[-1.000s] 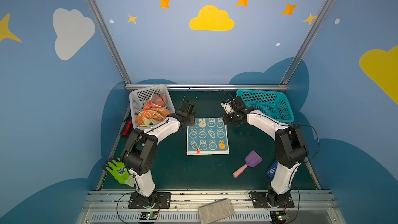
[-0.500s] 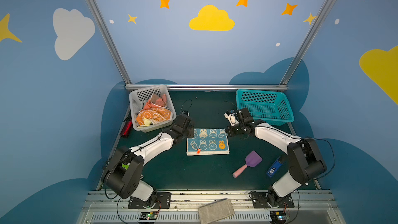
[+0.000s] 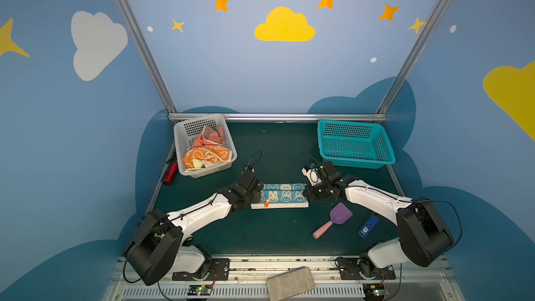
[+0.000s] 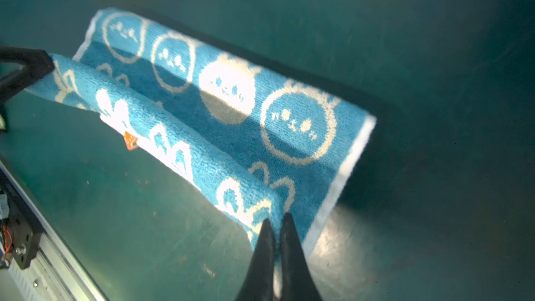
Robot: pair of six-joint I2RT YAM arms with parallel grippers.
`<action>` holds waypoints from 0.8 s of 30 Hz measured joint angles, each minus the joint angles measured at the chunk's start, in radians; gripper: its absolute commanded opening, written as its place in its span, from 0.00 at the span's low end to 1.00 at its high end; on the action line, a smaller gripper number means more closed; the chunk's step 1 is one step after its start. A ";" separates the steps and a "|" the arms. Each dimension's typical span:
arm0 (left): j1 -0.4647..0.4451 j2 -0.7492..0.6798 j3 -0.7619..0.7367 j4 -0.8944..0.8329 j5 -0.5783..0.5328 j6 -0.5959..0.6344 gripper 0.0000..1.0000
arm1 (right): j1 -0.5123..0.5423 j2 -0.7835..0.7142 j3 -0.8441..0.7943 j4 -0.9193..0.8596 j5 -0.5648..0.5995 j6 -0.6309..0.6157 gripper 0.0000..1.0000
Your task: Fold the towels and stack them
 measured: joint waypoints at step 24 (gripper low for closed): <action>-0.101 -0.197 -0.119 -0.076 -0.123 -0.111 0.57 | 0.055 -0.270 -0.117 -0.044 0.092 0.185 0.81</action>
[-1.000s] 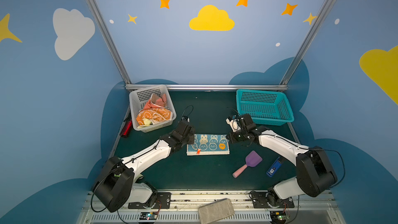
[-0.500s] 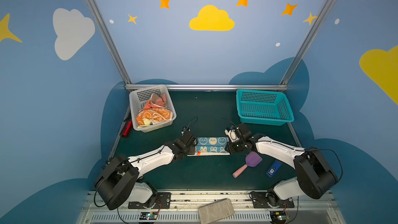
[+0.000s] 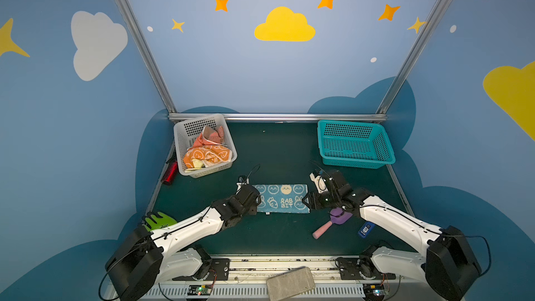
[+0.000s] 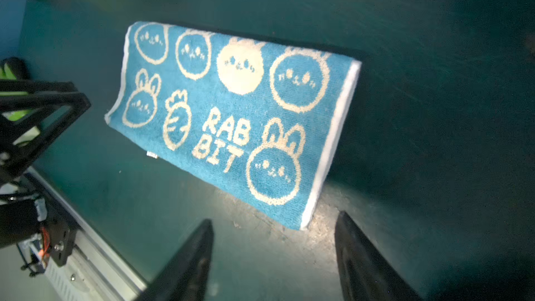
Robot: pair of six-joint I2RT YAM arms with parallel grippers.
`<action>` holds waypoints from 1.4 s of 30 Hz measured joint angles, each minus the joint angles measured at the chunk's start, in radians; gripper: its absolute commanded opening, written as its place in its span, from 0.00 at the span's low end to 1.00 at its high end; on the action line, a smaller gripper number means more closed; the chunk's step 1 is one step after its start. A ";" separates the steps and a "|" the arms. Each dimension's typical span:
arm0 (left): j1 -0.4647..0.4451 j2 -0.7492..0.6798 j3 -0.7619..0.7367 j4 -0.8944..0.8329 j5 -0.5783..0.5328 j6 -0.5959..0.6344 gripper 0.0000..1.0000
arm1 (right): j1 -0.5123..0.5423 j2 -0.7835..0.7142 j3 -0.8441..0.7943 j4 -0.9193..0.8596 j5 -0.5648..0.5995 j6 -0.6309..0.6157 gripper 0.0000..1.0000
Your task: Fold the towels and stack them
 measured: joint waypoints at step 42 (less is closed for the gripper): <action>0.053 0.411 0.126 0.278 0.109 -0.009 0.77 | -0.072 0.599 0.285 0.170 -0.264 0.053 0.00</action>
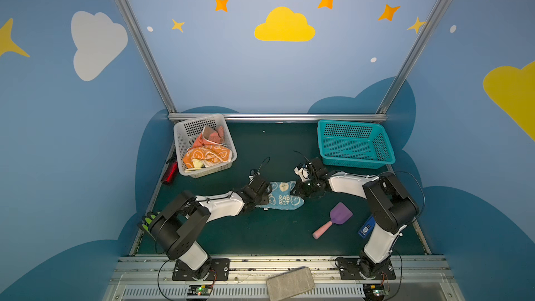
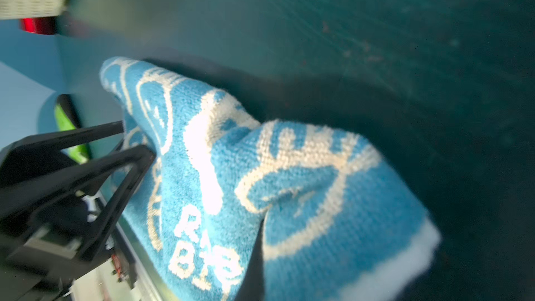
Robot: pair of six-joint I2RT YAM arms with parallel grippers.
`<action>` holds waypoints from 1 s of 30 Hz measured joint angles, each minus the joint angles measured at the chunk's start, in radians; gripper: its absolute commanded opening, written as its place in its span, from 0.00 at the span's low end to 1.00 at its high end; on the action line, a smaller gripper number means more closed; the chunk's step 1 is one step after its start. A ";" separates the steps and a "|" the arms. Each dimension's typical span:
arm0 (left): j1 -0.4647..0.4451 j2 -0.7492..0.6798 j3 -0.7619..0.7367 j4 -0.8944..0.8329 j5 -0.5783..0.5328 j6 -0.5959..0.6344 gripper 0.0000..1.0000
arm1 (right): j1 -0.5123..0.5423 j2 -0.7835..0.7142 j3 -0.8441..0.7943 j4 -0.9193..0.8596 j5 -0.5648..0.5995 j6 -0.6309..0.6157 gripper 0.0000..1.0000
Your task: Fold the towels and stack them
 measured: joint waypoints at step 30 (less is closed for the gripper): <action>0.029 -0.333 -0.100 -0.083 -0.042 0.063 1.00 | -0.246 0.293 1.145 -0.782 0.483 -0.423 0.00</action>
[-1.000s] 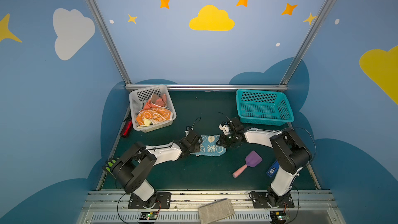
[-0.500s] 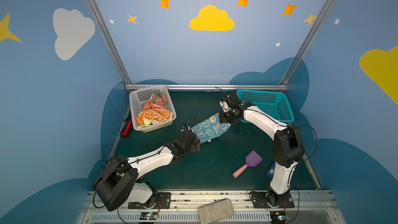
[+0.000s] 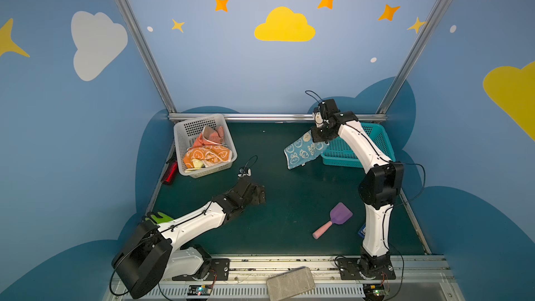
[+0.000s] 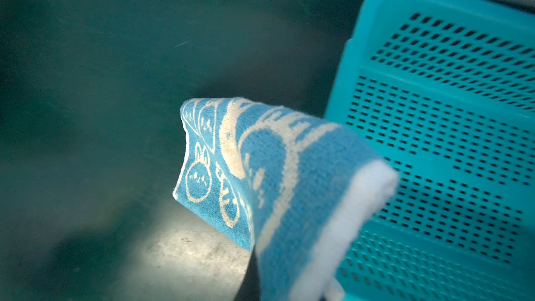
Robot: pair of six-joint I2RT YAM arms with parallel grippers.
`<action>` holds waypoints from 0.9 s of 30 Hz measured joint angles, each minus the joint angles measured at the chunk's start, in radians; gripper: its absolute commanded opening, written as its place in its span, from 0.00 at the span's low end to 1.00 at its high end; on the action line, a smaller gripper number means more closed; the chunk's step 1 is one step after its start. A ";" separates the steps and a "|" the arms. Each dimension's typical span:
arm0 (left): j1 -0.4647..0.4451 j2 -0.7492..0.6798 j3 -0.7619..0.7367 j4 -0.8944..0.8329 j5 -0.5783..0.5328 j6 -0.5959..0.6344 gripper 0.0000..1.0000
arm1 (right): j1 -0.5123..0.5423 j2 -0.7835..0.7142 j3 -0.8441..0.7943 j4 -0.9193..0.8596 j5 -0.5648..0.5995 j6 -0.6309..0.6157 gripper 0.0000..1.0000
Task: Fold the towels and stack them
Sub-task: 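Carry the towel to the teal basket with the right gripper while the left releases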
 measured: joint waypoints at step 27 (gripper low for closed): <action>0.009 0.000 0.000 -0.049 -0.016 0.003 1.00 | -0.350 0.088 -0.083 0.180 0.117 -0.234 0.00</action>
